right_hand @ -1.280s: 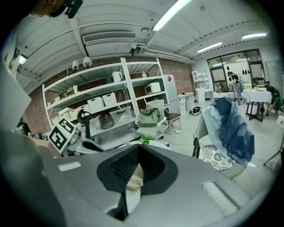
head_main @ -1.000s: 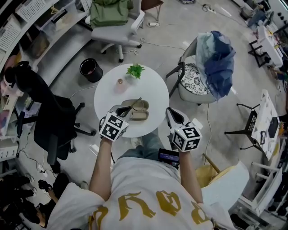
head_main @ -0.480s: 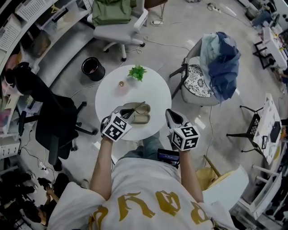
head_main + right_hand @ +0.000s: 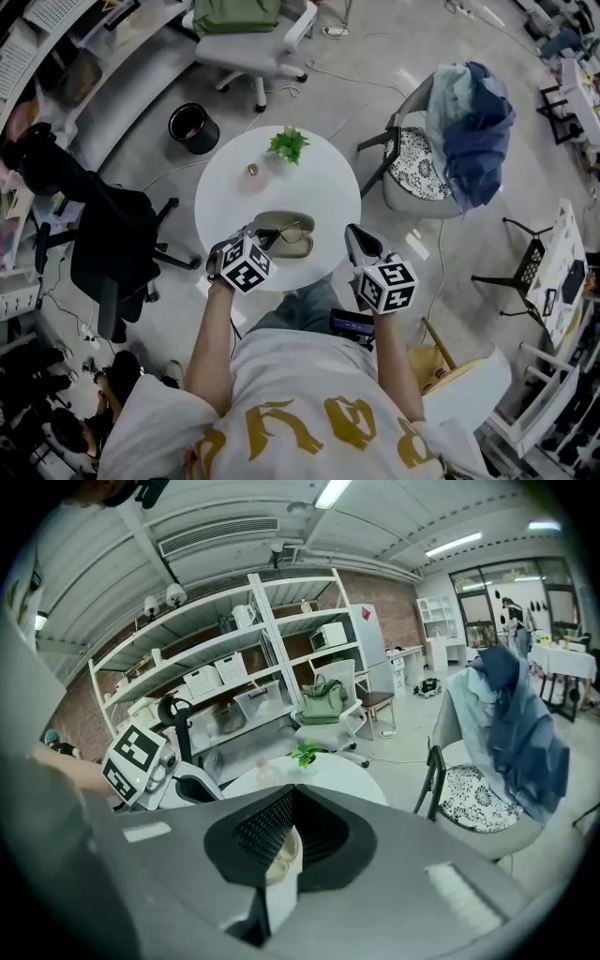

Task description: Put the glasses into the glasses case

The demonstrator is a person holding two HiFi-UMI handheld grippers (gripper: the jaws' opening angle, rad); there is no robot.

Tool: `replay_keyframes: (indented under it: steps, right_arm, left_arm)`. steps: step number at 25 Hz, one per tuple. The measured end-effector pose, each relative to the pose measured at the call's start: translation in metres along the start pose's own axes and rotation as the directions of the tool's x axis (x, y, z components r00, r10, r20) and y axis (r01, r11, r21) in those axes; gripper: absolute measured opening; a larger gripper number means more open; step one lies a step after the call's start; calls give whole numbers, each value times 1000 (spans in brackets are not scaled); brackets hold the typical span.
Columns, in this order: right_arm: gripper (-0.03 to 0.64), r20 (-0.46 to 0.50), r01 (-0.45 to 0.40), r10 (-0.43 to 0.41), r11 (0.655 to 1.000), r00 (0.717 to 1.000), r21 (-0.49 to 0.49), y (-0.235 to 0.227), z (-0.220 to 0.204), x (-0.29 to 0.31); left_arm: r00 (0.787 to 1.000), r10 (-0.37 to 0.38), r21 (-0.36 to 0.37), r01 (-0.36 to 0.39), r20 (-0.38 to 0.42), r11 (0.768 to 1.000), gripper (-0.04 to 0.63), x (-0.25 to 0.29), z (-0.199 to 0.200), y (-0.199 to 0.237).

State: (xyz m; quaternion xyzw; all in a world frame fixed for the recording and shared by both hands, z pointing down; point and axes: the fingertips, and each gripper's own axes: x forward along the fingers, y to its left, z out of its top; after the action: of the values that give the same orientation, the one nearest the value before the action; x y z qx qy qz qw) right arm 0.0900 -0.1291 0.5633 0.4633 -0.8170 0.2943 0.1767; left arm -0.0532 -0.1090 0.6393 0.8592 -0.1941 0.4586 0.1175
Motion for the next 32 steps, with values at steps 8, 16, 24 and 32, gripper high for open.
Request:
replay_keyframes:
  steps: [8, 16, 24, 32]
  right_arm:
    - [26, 8, -2, 2, 1000, 1000, -17, -8, 7, 5]
    - [26, -62, -32, 30, 998, 998, -45, -10, -7, 19]
    - [26, -88, -59, 55, 997, 995, -46, -10, -10, 31]
    - [27, -90, -44, 40, 998, 995, -37, -23, -9, 30]
  left_arm:
    - [997, -42, 17, 43, -59, 999, 15, 29, -12, -2]
    - [991, -44, 37, 49, -123, 998, 15, 50, -20, 1]
    - [980, -70, 122, 94, -188, 988, 15, 65, -29, -2]
    - [974, -77, 123, 105, -214, 987, 17, 74, -36, -2]
